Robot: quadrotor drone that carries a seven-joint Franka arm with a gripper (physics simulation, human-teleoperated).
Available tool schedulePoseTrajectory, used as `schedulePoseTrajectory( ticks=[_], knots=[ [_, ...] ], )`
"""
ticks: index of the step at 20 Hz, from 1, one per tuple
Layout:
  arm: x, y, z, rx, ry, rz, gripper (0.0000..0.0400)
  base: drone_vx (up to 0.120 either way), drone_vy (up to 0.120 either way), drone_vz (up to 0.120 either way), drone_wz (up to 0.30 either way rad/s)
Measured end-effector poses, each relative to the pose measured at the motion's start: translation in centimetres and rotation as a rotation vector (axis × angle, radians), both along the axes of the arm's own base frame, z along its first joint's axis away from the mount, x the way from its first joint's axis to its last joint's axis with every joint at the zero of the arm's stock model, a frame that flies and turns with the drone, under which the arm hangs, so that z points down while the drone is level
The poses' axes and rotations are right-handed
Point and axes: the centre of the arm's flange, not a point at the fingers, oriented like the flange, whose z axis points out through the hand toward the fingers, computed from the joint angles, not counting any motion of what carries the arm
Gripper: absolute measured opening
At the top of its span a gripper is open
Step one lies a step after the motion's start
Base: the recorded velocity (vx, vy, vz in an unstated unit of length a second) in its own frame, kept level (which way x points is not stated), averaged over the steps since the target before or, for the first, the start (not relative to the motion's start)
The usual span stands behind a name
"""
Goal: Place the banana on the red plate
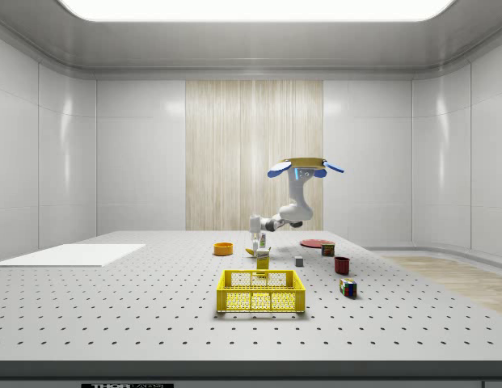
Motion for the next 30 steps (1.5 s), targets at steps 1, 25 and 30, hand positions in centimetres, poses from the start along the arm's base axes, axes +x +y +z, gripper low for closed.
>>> schedulePoseTrajectory(
  ticks=[1, 25, 30],
  knots=[
    [0.0, 0.1, 0.2, 0.000, 0.000, 0.000, 0.0400, 0.000, 0.000, 0.000, 0.000],
    [0.0, 0.4, -2.3, -0.006, 0.002, -0.042, 0.0189, 0.000, 0.000, 0.018, 0.000],
    [0.0, 0.3, -2.8, -0.006, 0.002, -0.035, 0.0189, 0.000, 0.000, 0.120, 0.000]
  ],
)
